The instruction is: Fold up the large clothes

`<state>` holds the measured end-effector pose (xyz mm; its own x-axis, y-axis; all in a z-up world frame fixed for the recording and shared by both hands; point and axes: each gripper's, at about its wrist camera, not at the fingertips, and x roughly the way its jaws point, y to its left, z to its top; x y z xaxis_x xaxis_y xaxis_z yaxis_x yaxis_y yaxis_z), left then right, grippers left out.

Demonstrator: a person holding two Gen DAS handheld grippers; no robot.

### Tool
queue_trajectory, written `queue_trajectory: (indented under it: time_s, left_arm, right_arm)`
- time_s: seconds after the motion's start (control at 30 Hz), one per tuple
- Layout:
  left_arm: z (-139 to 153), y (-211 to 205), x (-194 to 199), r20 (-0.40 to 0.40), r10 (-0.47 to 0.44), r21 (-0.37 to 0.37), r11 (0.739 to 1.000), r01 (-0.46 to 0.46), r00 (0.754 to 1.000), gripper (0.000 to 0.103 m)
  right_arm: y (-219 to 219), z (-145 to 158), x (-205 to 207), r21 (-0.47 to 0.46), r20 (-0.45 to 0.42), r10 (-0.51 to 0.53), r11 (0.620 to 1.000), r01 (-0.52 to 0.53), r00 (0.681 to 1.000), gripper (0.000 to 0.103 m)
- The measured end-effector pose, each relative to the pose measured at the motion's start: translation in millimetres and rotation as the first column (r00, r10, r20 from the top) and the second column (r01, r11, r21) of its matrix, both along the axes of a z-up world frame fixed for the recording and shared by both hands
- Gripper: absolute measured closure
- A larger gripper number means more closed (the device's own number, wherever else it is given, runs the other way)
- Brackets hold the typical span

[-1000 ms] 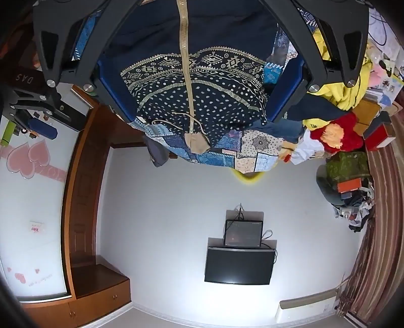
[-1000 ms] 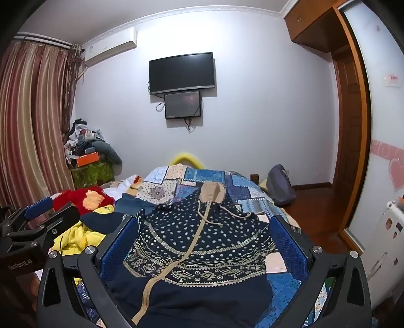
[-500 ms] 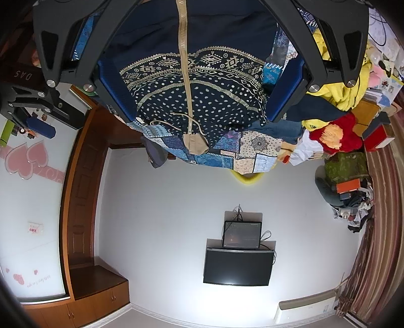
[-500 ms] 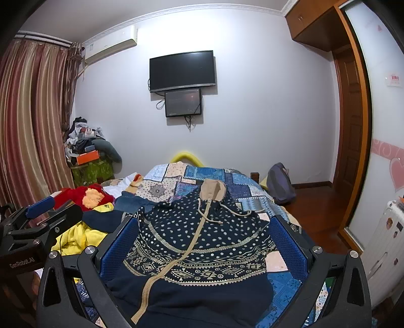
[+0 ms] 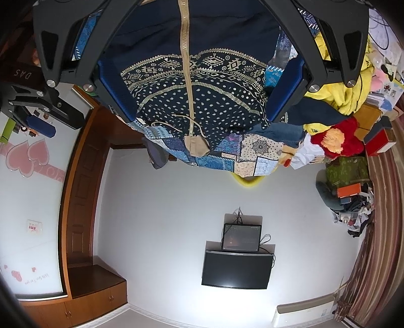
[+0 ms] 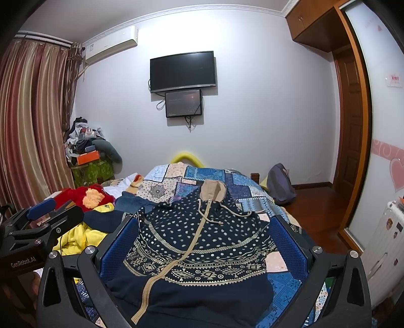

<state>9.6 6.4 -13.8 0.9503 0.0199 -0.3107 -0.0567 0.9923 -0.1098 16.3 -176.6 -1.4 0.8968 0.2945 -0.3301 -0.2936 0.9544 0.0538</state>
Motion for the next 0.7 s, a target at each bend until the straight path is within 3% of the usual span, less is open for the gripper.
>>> queue_trajectory:
  time_s: [0.7]
  left_arm:
    - [-3.1,-2.3,4.1,-0.020,0.000,-0.003,1.000,0.000,1.000,0.000]
  right_arm:
    - [-5.7,0.7,-3.2,0.007,-0.008,0.000,1.000,0.000,1.000,0.000]
